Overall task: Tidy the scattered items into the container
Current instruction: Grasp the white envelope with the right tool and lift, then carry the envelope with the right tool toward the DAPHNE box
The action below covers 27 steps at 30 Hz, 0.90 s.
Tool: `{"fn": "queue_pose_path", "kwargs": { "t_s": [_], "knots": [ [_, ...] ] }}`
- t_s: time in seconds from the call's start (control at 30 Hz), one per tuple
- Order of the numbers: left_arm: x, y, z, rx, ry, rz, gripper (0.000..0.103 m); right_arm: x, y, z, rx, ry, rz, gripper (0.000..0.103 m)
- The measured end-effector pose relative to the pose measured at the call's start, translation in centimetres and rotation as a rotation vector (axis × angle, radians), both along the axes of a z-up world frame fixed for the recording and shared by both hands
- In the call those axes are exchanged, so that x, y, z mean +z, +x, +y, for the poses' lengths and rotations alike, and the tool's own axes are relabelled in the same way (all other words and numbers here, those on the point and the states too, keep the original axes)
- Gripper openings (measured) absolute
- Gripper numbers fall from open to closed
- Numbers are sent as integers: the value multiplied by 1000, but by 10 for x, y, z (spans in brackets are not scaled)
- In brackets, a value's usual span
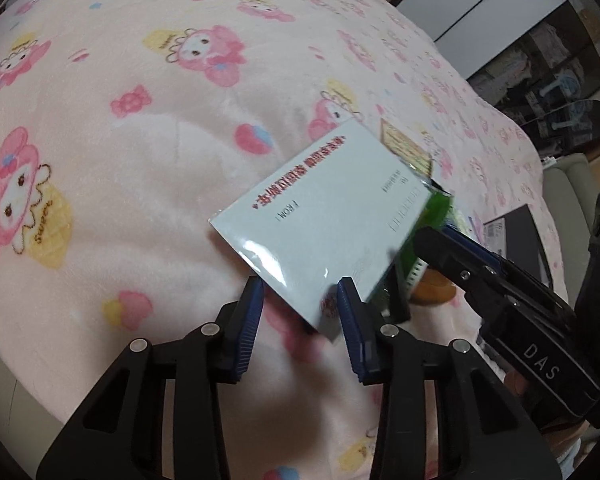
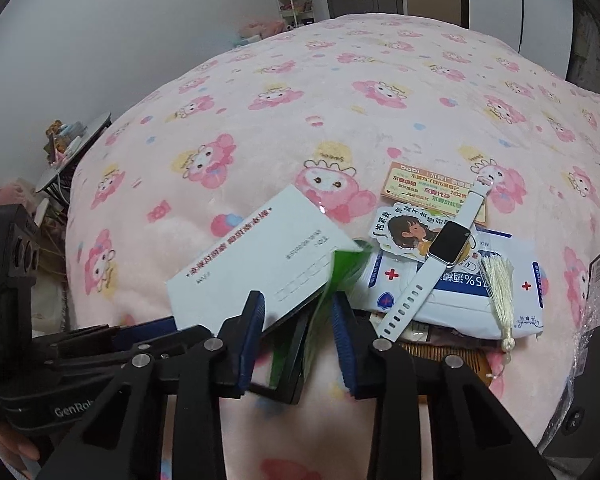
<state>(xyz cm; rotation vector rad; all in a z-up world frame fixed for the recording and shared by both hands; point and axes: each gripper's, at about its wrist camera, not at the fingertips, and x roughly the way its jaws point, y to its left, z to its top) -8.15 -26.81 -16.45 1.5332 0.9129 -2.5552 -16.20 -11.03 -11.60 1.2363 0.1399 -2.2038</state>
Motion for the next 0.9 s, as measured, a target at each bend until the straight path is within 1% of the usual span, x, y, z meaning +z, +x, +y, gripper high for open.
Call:
{"fn": "queue_pose_path", "kwargs": {
  "t_s": [0.07,0.13,0.27,0.33,0.4,0.5,0.57,0.63,0.7,0.77,0.9],
  "knots": [
    [4,2,-2,11,2,12,38,7,3,3,4,-19,8,28],
    [0,-1,-9,37,2,-3,38,12,2,5,0,-19,25,28],
    [-11,-7,-23,75,16,-30,38,13,-18,8,-24,10,49,31],
    [-16,-10,-27,85,31,-31,38,7,-34,6,-34,24,39,31],
    [-20,-12,-28,91,47,-25,42,0,-50,2,-33,38,19,32],
    [-24,-15,-30,95,74,-6,43,-10,-62,-5,-12,18,-24,32],
    [-23,-17,-30,104,64,0,43,-15,-60,-8,6,-13,-60,32],
    [-18,-17,-28,111,46,7,44,-17,-52,-9,19,-15,-61,32],
    [-12,-15,-24,106,37,14,44,-15,-42,-5,23,-11,-45,27],
    [-5,-13,-18,91,37,22,44,-9,-31,5,22,-20,-39,26],
    [13,-11,15,10,29,41,44,4,0,42,-4,-42,-44,26]
  ]
}}
